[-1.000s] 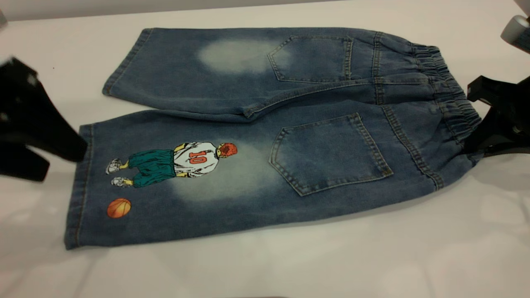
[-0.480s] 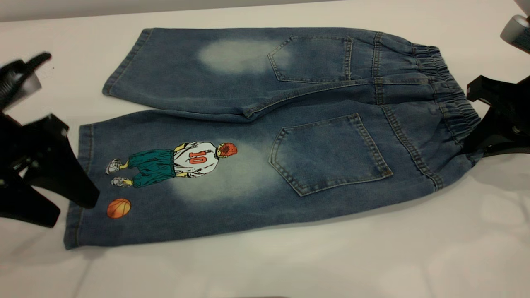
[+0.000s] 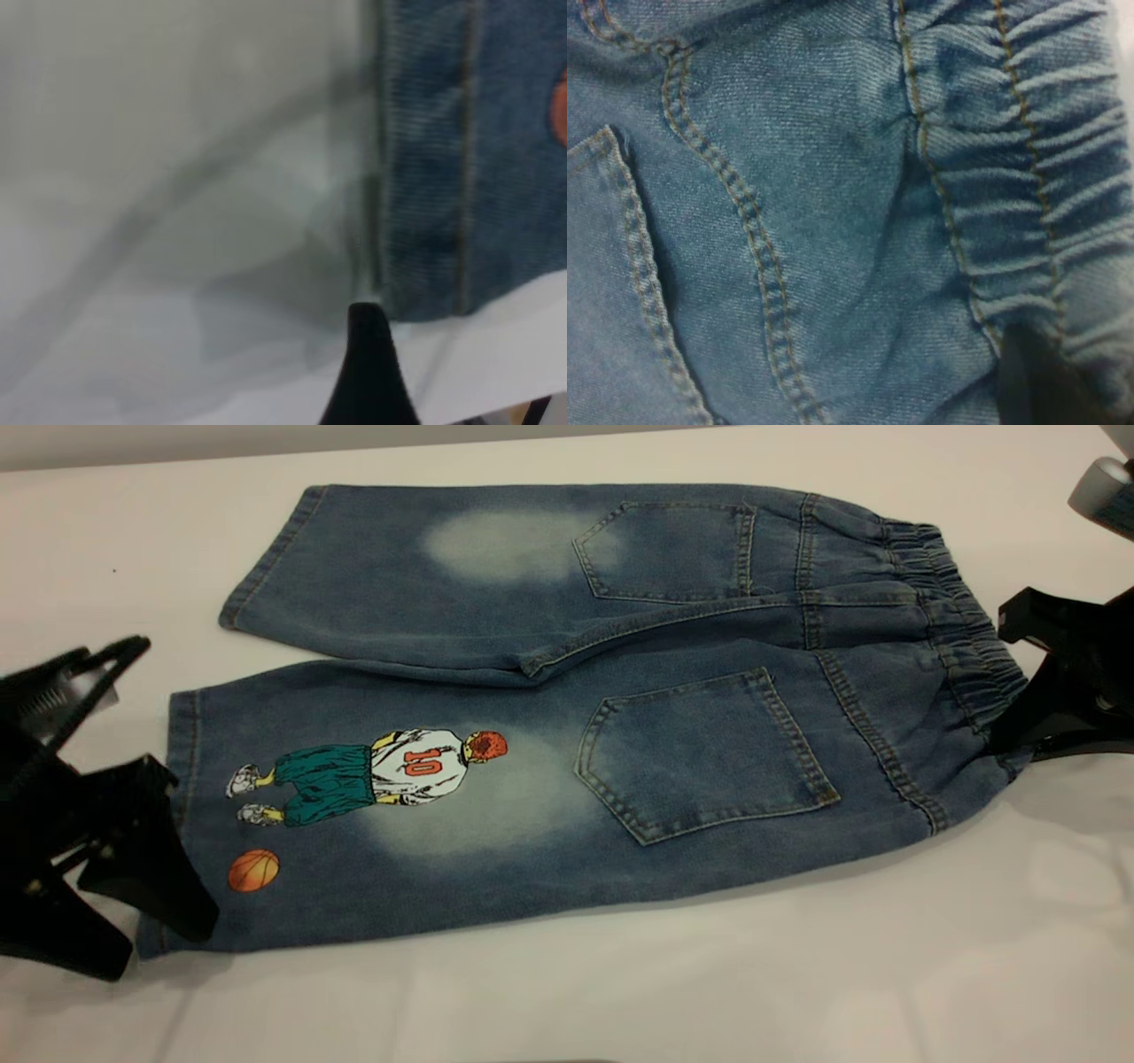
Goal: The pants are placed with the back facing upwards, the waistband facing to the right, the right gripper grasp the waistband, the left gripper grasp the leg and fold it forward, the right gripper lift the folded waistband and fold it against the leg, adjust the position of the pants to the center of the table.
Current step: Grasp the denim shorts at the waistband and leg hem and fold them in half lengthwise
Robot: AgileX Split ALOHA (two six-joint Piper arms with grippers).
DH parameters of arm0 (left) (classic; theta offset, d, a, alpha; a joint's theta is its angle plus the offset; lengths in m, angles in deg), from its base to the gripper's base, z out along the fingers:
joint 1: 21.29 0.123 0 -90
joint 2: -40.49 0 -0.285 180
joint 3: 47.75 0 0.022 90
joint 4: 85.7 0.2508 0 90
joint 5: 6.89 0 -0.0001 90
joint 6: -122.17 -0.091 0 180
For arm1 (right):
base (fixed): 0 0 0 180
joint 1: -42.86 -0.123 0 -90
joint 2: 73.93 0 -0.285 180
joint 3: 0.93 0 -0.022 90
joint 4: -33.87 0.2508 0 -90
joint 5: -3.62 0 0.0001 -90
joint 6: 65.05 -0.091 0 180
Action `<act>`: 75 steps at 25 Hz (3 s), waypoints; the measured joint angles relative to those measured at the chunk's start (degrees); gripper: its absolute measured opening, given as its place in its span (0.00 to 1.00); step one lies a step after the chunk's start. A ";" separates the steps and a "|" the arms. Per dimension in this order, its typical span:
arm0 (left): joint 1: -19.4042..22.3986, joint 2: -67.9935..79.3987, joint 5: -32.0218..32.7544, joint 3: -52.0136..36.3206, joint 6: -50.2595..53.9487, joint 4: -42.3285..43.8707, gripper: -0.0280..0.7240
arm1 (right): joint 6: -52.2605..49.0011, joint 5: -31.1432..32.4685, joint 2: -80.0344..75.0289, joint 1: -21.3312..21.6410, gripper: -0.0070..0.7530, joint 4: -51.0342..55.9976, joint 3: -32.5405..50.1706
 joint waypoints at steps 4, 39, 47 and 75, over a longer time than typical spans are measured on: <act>0.00 0.80 -0.96 0.02 0.00 -0.05 0.67 | 0.00 0.00 0.00 0.00 0.06 0.00 0.00; 0.02 -16.11 13.22 14.15 -4.71 0.24 0.08 | -5.57 9.02 12.12 0.00 0.06 -9.74 -0.62; 0.02 -16.46 6.51 21.17 -4.78 -0.28 0.08 | -11.39 11.43 12.40 0.00 0.06 -14.37 -11.15; -7.55 12.76 -14.82 47.35 -11.33 -1.01 0.08 | -1.15 -5.24 -6.28 -0.05 0.06 3.65 -31.67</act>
